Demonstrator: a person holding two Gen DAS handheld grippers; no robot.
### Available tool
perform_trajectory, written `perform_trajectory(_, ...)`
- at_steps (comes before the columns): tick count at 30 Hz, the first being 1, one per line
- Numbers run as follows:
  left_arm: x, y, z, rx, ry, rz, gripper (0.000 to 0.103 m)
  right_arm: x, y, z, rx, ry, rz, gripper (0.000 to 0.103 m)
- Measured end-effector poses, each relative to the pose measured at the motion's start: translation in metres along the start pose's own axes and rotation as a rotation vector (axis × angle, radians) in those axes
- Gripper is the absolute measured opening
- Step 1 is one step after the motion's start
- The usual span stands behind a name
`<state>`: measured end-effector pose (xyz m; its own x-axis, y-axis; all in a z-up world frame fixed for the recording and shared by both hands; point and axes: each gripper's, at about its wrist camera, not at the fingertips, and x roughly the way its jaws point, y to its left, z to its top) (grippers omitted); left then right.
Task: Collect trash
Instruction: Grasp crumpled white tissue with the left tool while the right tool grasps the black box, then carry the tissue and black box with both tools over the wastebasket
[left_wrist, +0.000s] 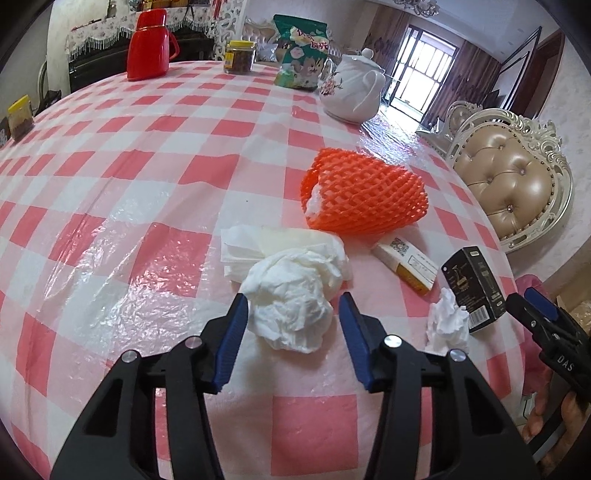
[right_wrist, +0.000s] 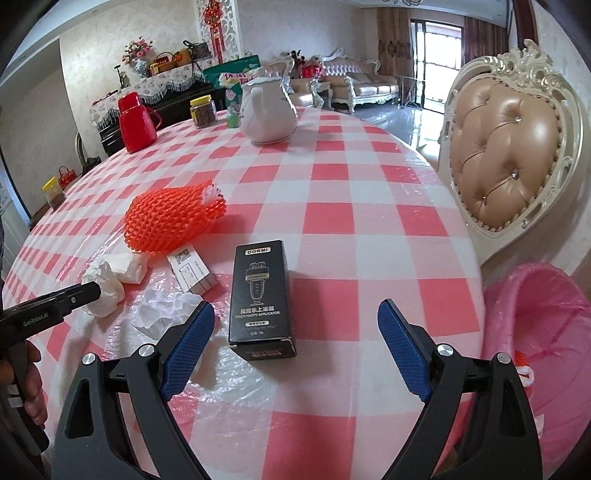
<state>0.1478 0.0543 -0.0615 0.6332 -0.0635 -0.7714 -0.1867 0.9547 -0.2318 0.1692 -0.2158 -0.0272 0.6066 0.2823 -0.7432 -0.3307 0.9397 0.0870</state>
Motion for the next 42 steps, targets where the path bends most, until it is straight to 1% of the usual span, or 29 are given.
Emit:
perform_trajectory(3, 0.003, 0.000, 0.000, 0.002, 0.006, 0.001, 0.048, 0.006, 0.003, 0.001, -0.007, 0.011, 0.001, 0.084)
perform_trajectory(6, 0.005, 0.000, 0.000, 0.003, 0.010, 0.001, 0.044, 0.011, 0.007, 0.002, -0.017, 0.023, 0.002, 0.084)
perform_trajectory(8, 0.007, 0.000, 0.000, 0.004, 0.015, 0.001, 0.040, 0.015, 0.009, 0.002, -0.023, 0.035, 0.004, 0.080)
perform_trajectory(11, 0.010, 0.001, 0.000, 0.004, 0.021, -0.002, 0.039, 0.020, 0.014, 0.002, -0.032, 0.052, 0.009, 0.075)
perform_trajectory(12, 0.010, 0.001, 0.000, 0.005, 0.021, -0.002, 0.038, 0.022, 0.014, 0.001, -0.032, 0.055, 0.012, 0.072)
perform_trajectory(13, 0.010, 0.000, 0.000, 0.007, 0.023, -0.003, 0.036, 0.023, 0.014, 0.001, -0.030, 0.060, 0.016, 0.067)
perform_trajectory(14, 0.011, 0.001, -0.001, 0.008, 0.025, -0.004, 0.034, 0.024, 0.014, 0.001, -0.030, 0.065, 0.019, 0.065)
perform_trajectory(16, 0.013, 0.000, -0.001, 0.011, 0.031, -0.006, 0.031, 0.027, 0.015, 0.000, -0.034, 0.076, 0.027, 0.055)
perform_trajectory(17, 0.013, 0.000, -0.002, 0.013, 0.032, -0.007, 0.031, 0.027, 0.015, 0.000, -0.035, 0.079, 0.030, 0.053)
perform_trajectory(19, 0.013, -0.001, -0.002, 0.016, 0.031, -0.010, 0.028, 0.029, 0.017, -0.002, -0.042, 0.089, 0.041, 0.045)
perform_trajectory(21, 0.013, -0.001, -0.001, 0.017, 0.030, -0.012, 0.026, 0.028, 0.017, -0.003, -0.047, 0.092, 0.048, 0.040)
perform_trajectory(30, 0.002, -0.007, -0.001, 0.025, 0.007, -0.019, 0.025, 0.016, 0.014, -0.004, -0.040, 0.067, 0.053, 0.039)
perform_trajectory(42, -0.016, -0.019, -0.005, 0.044, -0.019, -0.035, 0.025, -0.012, 0.006, -0.009, -0.036, 0.009, 0.032, 0.038)
